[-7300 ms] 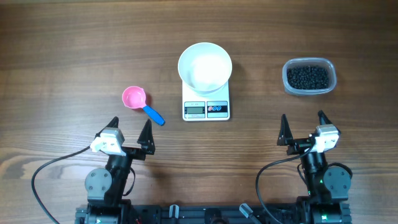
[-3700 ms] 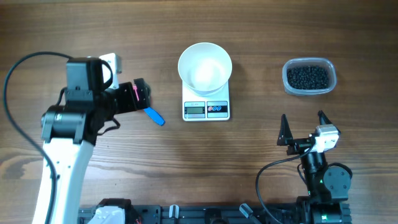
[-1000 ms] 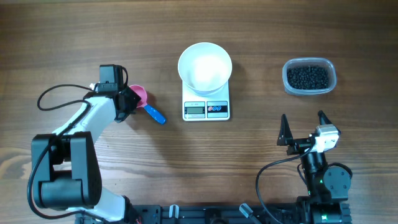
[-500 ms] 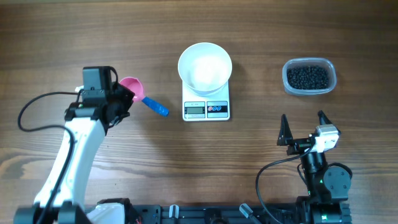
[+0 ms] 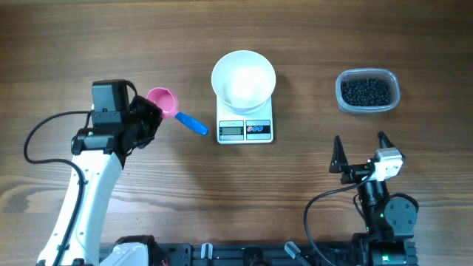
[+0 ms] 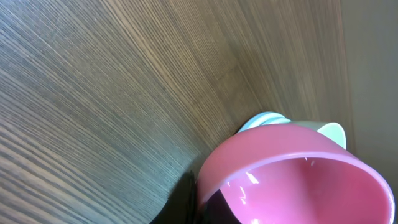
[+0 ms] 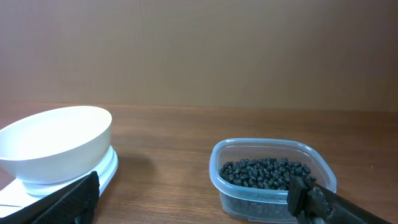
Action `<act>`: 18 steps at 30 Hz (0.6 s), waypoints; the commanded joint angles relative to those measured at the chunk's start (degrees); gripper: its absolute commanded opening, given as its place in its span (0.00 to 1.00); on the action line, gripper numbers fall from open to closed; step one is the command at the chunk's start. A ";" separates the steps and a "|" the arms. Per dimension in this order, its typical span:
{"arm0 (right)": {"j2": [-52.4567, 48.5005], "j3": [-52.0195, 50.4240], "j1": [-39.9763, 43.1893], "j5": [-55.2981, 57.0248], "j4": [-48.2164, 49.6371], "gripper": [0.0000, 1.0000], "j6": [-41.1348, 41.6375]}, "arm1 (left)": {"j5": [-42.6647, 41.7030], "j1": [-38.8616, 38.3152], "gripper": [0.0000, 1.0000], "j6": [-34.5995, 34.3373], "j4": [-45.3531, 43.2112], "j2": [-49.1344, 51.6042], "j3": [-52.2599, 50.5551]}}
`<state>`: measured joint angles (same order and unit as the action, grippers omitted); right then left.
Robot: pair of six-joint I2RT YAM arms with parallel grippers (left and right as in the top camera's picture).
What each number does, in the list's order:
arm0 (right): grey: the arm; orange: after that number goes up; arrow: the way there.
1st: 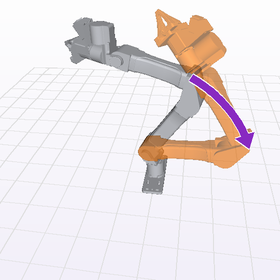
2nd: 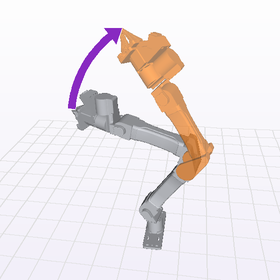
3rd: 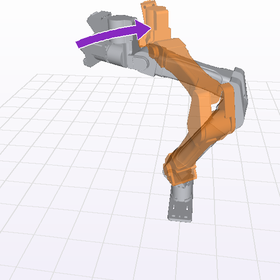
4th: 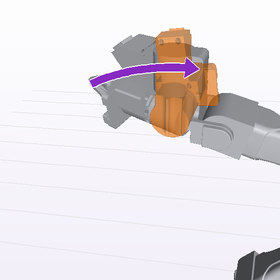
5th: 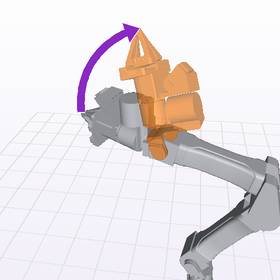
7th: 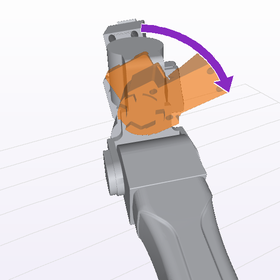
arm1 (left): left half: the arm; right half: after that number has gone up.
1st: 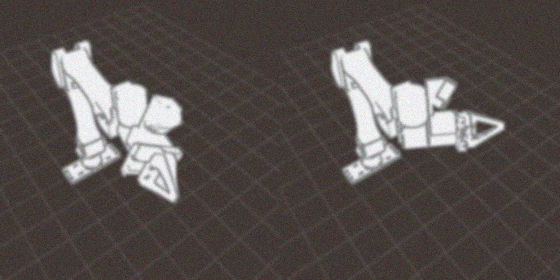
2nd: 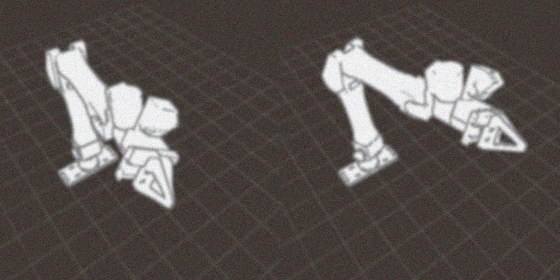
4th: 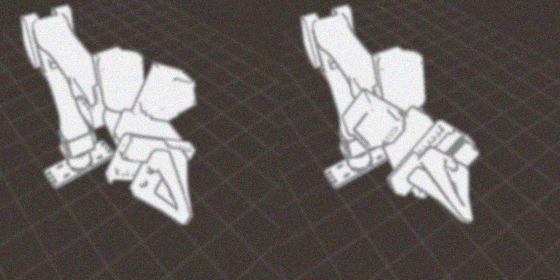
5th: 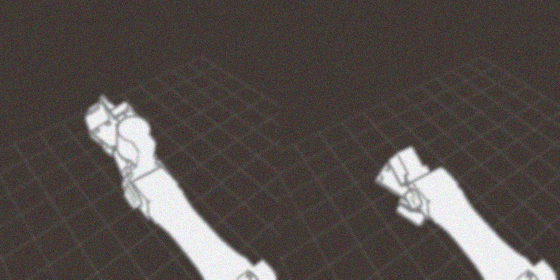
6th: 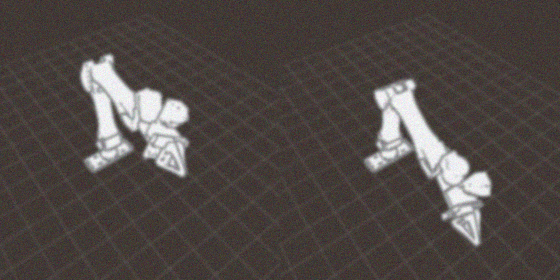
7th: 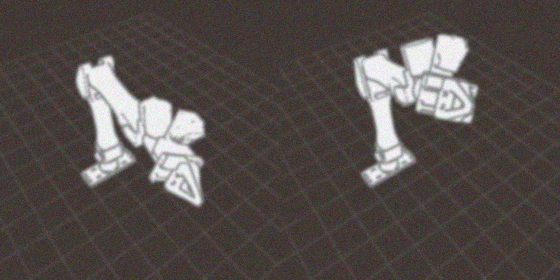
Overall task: Scoop item into bowl and weigh 150g on scale
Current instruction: 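Grasp the pink scoop rim with the left gripper and lift it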
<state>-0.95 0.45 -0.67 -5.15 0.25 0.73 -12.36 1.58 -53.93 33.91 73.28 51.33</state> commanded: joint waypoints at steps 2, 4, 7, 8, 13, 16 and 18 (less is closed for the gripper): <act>0.31 -0.15 -0.22 -0.90 0.11 1.00 -0.57 | -1.60 0.31 0.04 -0.55 -0.39 -0.63 0.81; 0.31 -0.15 -0.22 -0.90 0.11 1.00 -0.59 | -1.57 0.31 0.04 -0.52 -0.44 -0.63 0.81; 0.31 -0.15 -0.22 -0.90 0.11 1.00 -0.59 | -1.55 0.31 0.04 -0.50 -0.87 -0.63 0.81; 0.31 -0.15 -0.22 -0.90 0.11 1.00 -0.59 | -1.53 0.31 0.04 -0.50 -1.14 -0.63 0.81; 0.31 -0.15 -0.22 -0.90 0.11 1.00 -0.59 | -1.53 0.31 0.04 -0.57 -3.08 -0.63 0.81; 0.31 -0.15 -0.22 -0.90 0.11 1.00 -0.59 | -1.53 0.31 0.04 -0.57 -3.78 -0.63 0.81; 0.31 -0.15 -0.22 -0.90 0.11 1.00 -0.59 | -1.53 0.31 0.04 -0.57 -3.93 -0.63 0.81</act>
<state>-0.95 0.45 -0.67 -5.15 0.25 0.73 -13.43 1.58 -53.98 30.46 73.28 51.33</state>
